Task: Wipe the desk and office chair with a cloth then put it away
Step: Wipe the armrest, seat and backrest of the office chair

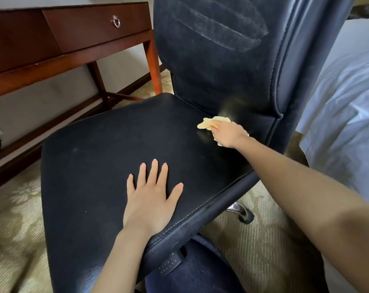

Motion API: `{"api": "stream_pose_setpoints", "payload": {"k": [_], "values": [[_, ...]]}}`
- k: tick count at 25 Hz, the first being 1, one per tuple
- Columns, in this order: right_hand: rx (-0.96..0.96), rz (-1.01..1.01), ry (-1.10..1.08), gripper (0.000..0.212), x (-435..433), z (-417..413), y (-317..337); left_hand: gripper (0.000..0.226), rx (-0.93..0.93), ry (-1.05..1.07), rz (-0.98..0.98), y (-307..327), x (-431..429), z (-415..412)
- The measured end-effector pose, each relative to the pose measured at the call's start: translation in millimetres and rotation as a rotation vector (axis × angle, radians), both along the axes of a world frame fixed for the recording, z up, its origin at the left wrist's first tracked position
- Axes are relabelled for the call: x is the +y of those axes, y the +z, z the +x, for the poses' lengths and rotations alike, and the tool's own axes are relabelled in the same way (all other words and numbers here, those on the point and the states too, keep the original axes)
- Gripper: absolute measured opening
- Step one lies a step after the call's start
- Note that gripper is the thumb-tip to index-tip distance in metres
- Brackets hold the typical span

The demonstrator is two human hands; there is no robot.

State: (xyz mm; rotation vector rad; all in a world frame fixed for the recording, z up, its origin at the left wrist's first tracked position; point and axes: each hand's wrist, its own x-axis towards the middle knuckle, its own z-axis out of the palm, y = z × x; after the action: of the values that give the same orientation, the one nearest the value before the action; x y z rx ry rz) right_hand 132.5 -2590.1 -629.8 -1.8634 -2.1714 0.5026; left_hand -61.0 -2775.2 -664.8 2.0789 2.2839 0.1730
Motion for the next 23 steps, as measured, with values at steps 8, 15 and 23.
{"api": "stream_pose_setpoints", "payload": {"k": [8,15,23], "values": [[-0.047,0.054,0.136,0.017,-17.3,-21.4,-0.6,0.076,-0.019,0.029,0.048,-0.5,2.2,0.9],[0.059,0.308,0.484,0.046,-136.2,11.3,-35.6,0.073,-0.024,0.027,0.066,-1.3,-2.0,-4.3],[0.277,0.397,0.027,0.049,-143.9,83.2,-63.6,0.075,-0.03,0.012,0.081,-1.6,-0.5,-6.4]]}}
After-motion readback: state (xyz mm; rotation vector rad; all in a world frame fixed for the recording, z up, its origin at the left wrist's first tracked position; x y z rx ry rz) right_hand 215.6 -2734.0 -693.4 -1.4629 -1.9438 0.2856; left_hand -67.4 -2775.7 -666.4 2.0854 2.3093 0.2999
